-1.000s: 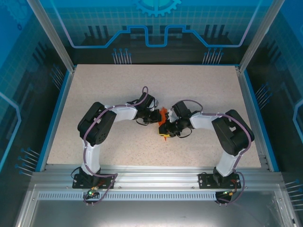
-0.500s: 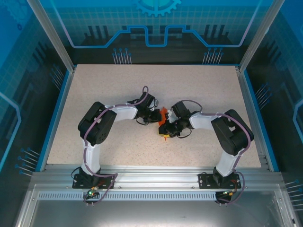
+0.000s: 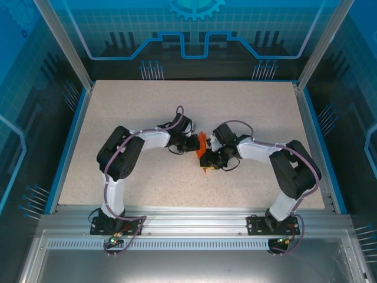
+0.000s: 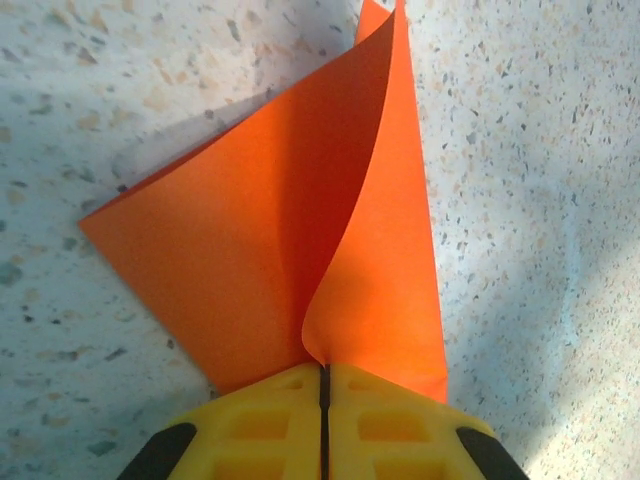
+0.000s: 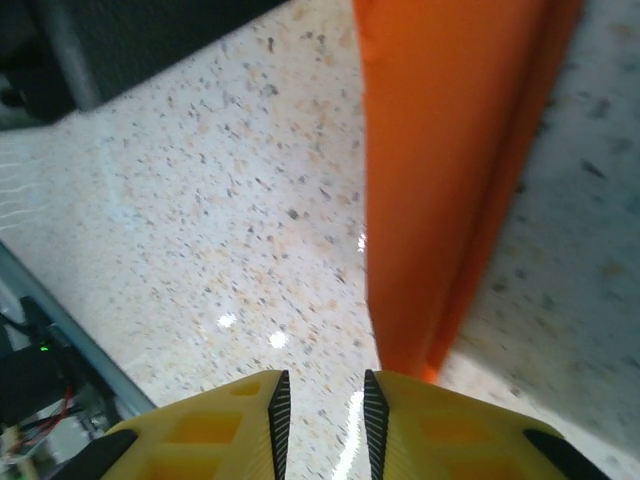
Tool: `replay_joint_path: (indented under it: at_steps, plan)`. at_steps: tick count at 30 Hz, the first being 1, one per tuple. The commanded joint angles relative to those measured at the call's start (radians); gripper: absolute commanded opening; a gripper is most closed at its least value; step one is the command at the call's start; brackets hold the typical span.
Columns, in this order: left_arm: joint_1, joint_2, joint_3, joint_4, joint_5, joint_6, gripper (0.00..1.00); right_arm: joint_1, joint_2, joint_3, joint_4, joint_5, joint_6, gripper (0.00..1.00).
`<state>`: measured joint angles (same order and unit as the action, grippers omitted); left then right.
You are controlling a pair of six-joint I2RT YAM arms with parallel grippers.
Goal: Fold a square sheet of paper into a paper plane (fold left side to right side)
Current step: Fold the wing for the fifth time at the center of the table.
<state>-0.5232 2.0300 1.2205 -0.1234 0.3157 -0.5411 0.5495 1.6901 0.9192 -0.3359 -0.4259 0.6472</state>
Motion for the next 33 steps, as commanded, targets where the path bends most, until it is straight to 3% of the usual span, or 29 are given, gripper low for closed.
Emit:
replay_joint_path:
  at_steps: [1, 6, 12, 30, 33]
  plan:
    - [0.021, 0.034, 0.011, -0.046, -0.061, 0.029, 0.1, 0.039, -0.08, 0.075, -0.172, 0.181, -0.089, 0.3]
    - [0.02, 0.036, 0.019, -0.049, -0.059, 0.03, 0.1, 0.108, -0.03, 0.145, -0.301, 0.352, -0.148, 0.36]
    - [0.02, 0.037, 0.024, -0.055, -0.059, 0.035, 0.1, 0.173, 0.044, 0.211, -0.357, 0.449, -0.174, 0.4]
    - [0.024, 0.036, 0.028, -0.068, -0.062, 0.047, 0.09, 0.244, 0.184, 0.274, -0.397, 0.522, -0.2, 0.36]
    - [0.024, 0.036, 0.029, -0.07, -0.062, 0.049, 0.1, 0.247, 0.184, 0.265, -0.396, 0.536, -0.197, 0.31]
